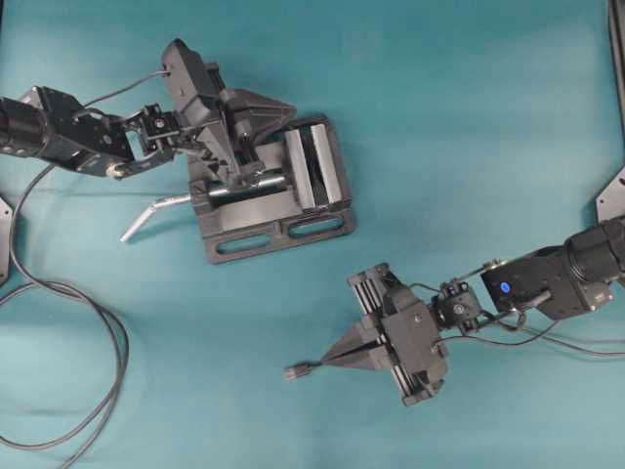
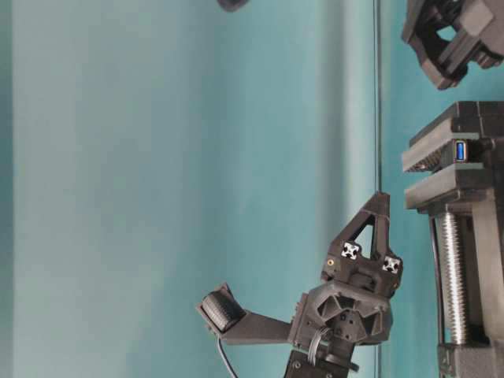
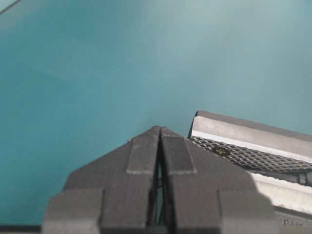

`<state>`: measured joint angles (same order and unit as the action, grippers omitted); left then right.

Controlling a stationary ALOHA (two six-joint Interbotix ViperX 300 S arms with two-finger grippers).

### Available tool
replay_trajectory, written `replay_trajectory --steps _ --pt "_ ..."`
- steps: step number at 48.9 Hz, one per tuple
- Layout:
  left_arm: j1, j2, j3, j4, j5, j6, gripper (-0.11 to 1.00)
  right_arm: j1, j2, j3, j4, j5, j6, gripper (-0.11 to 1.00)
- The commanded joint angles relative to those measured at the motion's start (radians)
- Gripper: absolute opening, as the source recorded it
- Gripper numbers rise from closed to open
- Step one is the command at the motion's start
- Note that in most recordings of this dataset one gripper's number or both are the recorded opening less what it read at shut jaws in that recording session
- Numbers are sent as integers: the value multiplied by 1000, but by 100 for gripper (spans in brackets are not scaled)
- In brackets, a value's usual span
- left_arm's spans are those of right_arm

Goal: Insert the USB cable into the fixed female connector.
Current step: 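Swing the left gripper away from the vise toward the left edge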

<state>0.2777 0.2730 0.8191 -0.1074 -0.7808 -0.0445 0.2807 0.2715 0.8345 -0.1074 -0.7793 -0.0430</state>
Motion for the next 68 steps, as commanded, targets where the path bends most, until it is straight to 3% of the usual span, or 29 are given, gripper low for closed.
replay_trajectory --steps 1,14,26,30,34,38,45,50,53,68 --pt "-2 -40 0 35 0 14 4 6 -18 -23 -2 -8 5 0" --pt "-3 -137 31 38 83 0 1 8 -38 -55 -2 29 12 0" --pt "-28 -264 37 38 308 8 2 9 -35 -72 -2 69 9 0" --pt "-41 -308 38 40 373 11 7 9 -26 -75 0 83 9 0" --pt "-54 -356 40 40 428 3 20 9 -18 -77 -2 89 9 1" --pt "-67 -408 31 35 479 -21 42 8 -17 -78 -2 89 8 4" --pt "-117 -512 -9 29 549 -60 82 9 -17 -94 -2 91 9 33" --pt "-149 -561 -28 23 518 -84 86 9 -9 -104 0 104 9 58" --pt "-164 -584 -25 23 476 -101 86 8 -2 -110 -2 114 9 65" --pt "-190 -660 124 26 295 -103 86 9 61 -152 -2 91 14 59"
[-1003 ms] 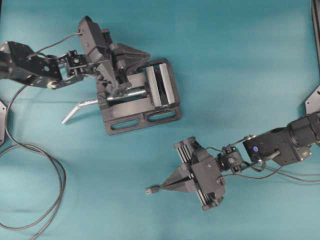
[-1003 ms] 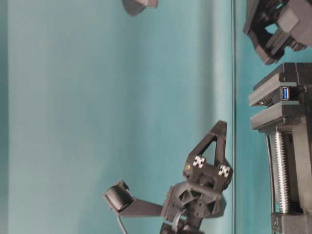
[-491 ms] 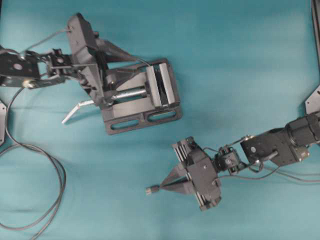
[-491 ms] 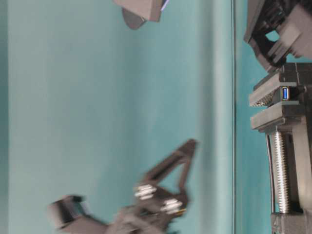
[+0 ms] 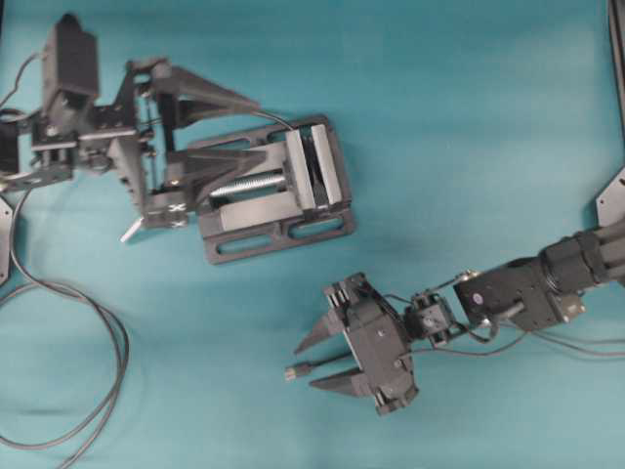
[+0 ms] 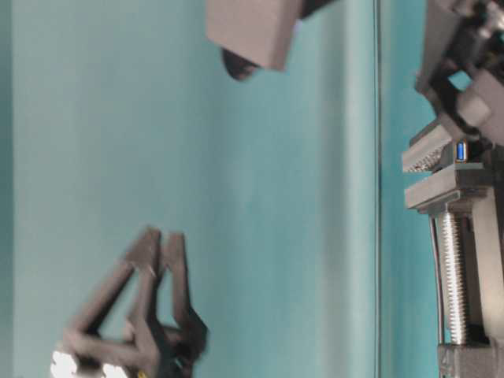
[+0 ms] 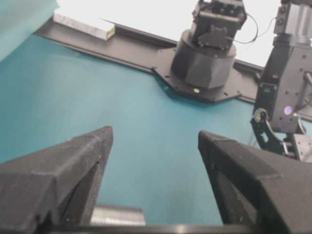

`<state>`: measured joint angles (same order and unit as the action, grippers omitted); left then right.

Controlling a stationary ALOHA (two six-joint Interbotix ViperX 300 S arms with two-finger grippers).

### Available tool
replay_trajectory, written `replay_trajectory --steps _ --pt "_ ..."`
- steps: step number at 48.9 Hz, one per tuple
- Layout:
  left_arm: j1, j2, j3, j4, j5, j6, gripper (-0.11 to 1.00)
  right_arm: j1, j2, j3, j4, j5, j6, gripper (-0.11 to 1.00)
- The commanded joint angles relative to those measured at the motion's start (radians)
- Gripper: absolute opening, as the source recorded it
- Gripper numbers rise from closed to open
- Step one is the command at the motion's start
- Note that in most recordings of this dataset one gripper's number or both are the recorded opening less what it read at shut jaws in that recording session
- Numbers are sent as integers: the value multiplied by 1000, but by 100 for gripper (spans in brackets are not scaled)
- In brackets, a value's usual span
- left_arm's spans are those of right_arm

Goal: Insert the USB cable into the fixed female connector.
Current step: 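Swing the left gripper away from the vise toward the left edge, then rotate the right gripper holding the USB plug to point toward the vise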

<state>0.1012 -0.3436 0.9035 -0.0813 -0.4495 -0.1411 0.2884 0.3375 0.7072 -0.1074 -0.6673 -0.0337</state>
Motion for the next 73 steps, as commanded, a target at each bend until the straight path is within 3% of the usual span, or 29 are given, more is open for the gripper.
replay_trajectory --steps 1,14,25,35,58,73 --pt "-17 -52 52 0 -40 -6 86 0 -2 -28 0 -25 6 59" --pt "-83 -225 158 0 84 -6 86 0 32 -32 -2 -55 46 58" --pt "-84 -443 187 0 423 -8 86 -2 41 -26 2 -58 54 53" --pt "-95 -597 193 2 600 -6 86 -11 61 -2 23 -21 57 47" --pt "-110 -624 238 0 563 -9 86 -9 66 -8 23 -11 57 45" --pt "-115 -624 238 0 561 -11 86 -6 64 -11 21 -12 54 21"
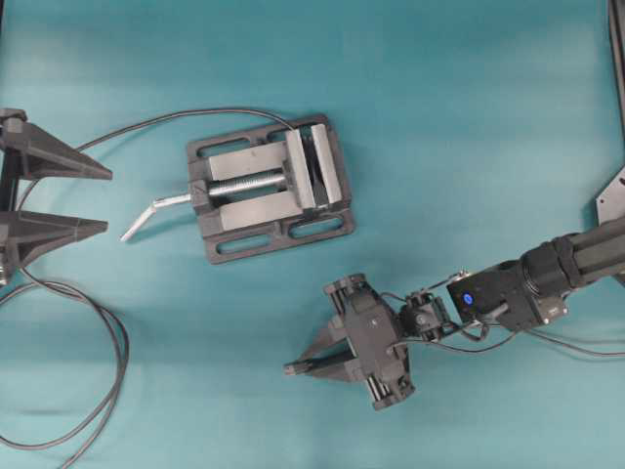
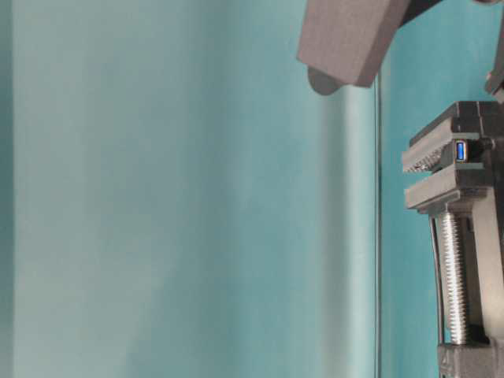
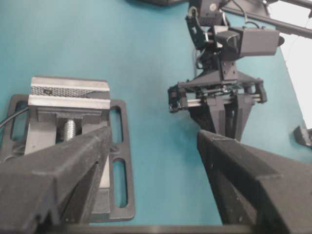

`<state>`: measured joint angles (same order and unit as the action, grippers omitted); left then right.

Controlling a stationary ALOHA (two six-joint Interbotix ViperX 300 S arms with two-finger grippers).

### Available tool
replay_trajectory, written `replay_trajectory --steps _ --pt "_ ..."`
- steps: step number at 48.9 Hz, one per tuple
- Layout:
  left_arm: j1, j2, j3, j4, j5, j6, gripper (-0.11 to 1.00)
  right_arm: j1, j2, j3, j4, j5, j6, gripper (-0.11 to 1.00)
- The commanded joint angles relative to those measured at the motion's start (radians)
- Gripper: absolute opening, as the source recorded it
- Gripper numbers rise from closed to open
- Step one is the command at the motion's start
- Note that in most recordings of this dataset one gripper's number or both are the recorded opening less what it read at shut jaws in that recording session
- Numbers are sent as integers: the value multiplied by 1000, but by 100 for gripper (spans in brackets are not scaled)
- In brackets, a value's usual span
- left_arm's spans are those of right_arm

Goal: Insert the USB cable into the fixed female connector.
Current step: 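Rotate the right gripper holding the USB plug to point toward the vise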

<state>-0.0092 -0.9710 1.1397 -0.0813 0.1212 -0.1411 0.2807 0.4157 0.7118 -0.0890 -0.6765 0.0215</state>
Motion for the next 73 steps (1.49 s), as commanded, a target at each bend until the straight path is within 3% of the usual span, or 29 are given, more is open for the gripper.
replay_trajectory --steps 1,35,54,58,67,73 --pt "-5 3 2 0 -9 -11 86 2 -14 -17 3 -3 -3 21" --pt "-11 3 11 0 -17 -14 86 2 -112 -21 2 18 -2 21" --pt "-21 3 14 0 -31 -15 86 -11 -164 -17 14 138 3 21" --pt "-21 3 15 0 -31 -15 86 -14 -166 -14 64 144 3 21" --pt "-26 3 15 0 -31 -14 86 -15 -167 0 270 133 -8 21" --pt "-31 3 21 2 -31 -15 86 -11 -172 3 333 133 -32 21"
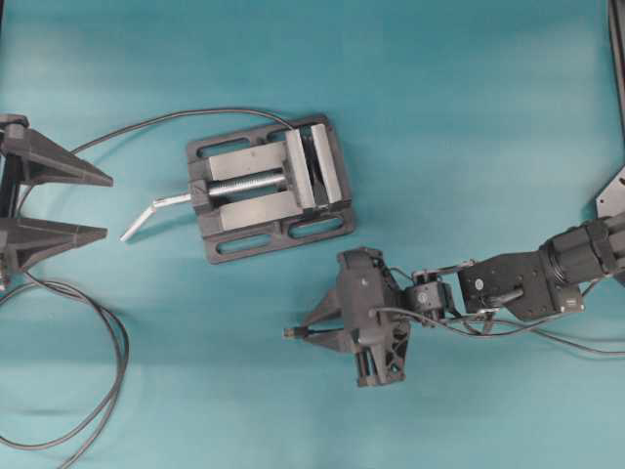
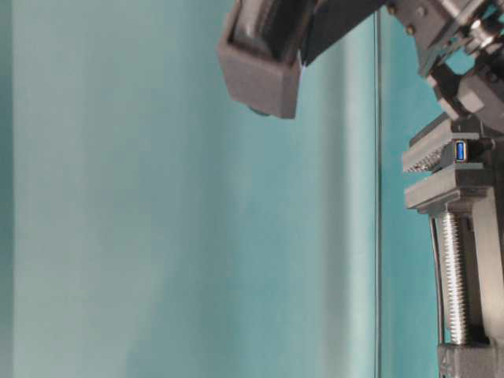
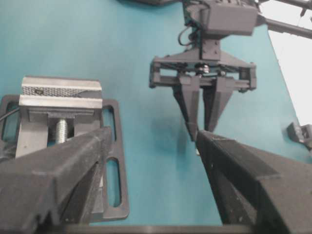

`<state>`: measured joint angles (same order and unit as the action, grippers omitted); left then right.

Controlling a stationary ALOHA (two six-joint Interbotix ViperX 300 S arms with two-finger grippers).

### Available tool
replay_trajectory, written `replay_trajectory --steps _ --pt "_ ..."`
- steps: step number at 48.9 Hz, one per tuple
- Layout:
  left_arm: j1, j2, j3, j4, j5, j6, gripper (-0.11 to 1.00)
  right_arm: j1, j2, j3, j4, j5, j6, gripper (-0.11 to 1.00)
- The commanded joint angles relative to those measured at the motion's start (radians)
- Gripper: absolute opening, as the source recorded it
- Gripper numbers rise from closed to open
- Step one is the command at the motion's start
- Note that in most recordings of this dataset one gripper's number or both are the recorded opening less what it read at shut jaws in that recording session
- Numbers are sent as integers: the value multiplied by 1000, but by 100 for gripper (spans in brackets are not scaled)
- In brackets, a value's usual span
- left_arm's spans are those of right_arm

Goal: Insert the USB cable into the fixed female connector.
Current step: 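Rotate the right gripper holding the USB plug to point toward the vise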

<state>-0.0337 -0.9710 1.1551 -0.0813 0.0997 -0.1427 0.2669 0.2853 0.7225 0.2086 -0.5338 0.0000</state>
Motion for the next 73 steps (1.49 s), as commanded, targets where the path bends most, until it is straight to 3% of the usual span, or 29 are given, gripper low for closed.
replay_trajectory --steps 1,9,15,19,26,38,44,50,59,65,73 --pt "-6 3 8 0 -9 -15 86 3 -41 -9 41 -9 -15 21" --pt "-6 3 20 0 -18 -14 86 20 -41 -11 132 -8 -38 21" --pt "-6 -3 35 0 -41 -9 86 40 -41 -8 241 -9 -60 21" --pt "-6 -12 46 0 -51 -9 86 58 -41 -8 344 -20 -120 21" --pt "-6 -31 57 2 -51 -9 86 98 -40 -3 592 -81 -267 21" --pt "-9 -46 58 0 -46 -15 86 204 -37 -34 1117 -287 -565 21" --pt "-11 -46 64 -2 -49 -21 86 253 -15 -89 1299 -370 -672 21" --pt "-11 -46 57 -2 -51 -21 86 301 23 -160 1451 -488 -723 21" --pt "-17 -46 43 -5 -51 -23 86 351 121 -270 1621 -681 -727 21" --pt "-38 -46 32 -5 -51 -23 86 376 186 -319 1675 -752 -723 21" --pt "-52 -46 35 -5 -41 -17 86 380 222 -364 1712 -838 -723 21"
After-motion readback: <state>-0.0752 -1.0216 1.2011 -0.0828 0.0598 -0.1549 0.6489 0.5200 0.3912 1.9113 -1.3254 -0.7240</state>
